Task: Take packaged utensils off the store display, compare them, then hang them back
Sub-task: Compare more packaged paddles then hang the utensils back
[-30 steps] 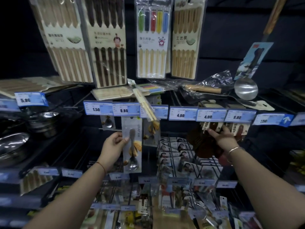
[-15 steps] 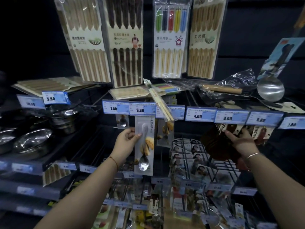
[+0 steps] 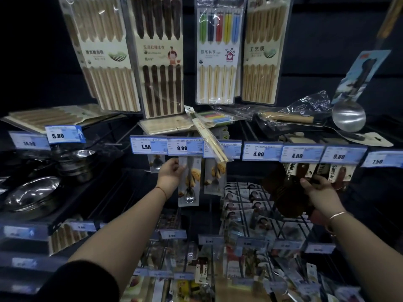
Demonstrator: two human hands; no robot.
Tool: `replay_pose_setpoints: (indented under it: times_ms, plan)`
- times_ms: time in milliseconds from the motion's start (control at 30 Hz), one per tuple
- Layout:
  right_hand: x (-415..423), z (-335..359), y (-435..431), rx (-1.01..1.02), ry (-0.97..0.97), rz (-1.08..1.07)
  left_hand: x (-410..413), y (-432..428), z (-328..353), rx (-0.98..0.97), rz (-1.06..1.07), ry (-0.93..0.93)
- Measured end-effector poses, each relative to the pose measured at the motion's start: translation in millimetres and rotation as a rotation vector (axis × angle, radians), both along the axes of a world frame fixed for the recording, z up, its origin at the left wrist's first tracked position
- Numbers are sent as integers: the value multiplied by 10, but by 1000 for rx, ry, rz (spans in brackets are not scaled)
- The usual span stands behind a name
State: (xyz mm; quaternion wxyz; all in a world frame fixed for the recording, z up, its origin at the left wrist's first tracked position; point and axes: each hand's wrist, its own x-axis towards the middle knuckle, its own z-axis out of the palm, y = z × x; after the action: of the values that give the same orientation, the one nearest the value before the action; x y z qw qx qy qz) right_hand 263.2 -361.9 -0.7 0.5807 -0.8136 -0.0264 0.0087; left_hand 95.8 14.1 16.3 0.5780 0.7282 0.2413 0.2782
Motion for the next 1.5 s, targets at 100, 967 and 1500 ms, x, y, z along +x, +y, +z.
replay_pose_setpoints:
  times_ms: [100, 967, 1500]
  plan:
    - [-89, -82, -64, 37, 30, -6, 95, 98, 25, 60, 48, 77]
    - [-647, -5, 614, 63, -43, 140, -254, 242, -377, -109, 52, 25]
    - [-394, 35, 2037, -82, 11, 297, -867, 415, -653, -125, -6, 63]
